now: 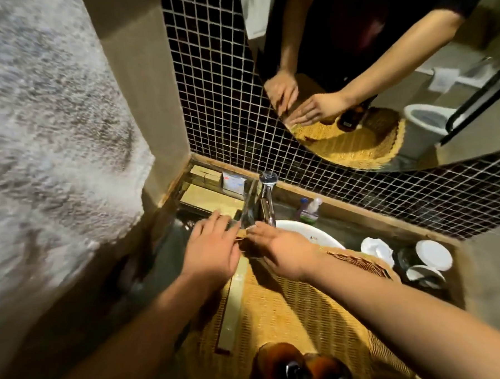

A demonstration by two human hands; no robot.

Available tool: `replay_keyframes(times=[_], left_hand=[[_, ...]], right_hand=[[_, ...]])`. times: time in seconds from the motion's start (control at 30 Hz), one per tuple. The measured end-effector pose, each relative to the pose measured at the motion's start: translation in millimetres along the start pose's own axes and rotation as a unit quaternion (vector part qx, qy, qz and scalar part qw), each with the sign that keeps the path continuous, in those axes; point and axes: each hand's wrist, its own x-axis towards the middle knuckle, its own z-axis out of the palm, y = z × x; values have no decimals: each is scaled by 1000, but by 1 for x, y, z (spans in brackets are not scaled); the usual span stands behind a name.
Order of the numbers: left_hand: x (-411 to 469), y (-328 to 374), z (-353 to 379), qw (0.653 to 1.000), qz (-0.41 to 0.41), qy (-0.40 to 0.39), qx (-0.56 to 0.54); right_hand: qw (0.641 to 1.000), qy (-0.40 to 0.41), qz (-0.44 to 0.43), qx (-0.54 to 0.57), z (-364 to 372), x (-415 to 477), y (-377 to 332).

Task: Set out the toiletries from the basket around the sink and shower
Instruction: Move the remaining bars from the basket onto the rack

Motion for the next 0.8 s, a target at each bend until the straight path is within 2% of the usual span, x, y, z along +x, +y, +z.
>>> replay_keyframes(times=[0.2, 0.33, 0.6, 0.8], left_hand=[[-64, 29, 28, 999, -3, -42, 0], [-93, 44, 44, 993, -24, -118, 22], [-108, 56, 68, 979, -109, -169, -38], [-94, 63, 83, 975, -92, -203, 11]], right_hand=[[991, -104, -43, -72, 40, -17, -11], [991, -107, -47, -72, 73, -7, -10], [989, -80, -83, -90, 95, -7, 1], [992, -70, -59, -82, 93, -33, 17]])
